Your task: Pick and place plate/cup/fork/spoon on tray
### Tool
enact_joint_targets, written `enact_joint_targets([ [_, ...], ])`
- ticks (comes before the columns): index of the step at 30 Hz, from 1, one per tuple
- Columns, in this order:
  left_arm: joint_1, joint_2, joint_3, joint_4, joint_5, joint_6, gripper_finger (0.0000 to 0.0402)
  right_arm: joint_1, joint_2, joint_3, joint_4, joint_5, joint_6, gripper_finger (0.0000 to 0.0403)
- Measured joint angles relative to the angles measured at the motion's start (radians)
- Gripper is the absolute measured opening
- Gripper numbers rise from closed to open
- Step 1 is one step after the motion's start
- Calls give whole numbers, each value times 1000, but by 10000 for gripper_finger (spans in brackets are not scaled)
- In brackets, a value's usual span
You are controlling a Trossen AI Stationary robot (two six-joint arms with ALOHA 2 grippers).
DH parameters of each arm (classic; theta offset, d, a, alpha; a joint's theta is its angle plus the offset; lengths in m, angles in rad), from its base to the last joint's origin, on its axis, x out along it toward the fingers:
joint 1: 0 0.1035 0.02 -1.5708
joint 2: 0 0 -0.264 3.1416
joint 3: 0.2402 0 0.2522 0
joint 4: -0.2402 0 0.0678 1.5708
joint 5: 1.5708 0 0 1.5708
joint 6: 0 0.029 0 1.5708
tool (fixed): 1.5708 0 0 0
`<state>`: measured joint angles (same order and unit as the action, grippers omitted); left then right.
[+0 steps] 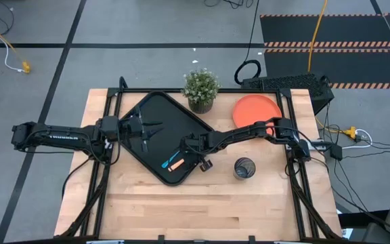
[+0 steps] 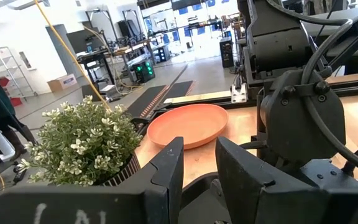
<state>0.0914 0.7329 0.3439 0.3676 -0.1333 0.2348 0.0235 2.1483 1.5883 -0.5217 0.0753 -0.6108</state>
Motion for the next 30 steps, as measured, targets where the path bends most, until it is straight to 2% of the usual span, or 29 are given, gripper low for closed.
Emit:
enact_joint_targets([
  [10, 0, 0, 0, 0, 0, 1, 97, 0, 0, 0, 41, 3, -82, 9],
  [30, 0, 0, 0, 0, 0, 6, 97, 24, -2, 1, 44, -1, -56, 5],
])
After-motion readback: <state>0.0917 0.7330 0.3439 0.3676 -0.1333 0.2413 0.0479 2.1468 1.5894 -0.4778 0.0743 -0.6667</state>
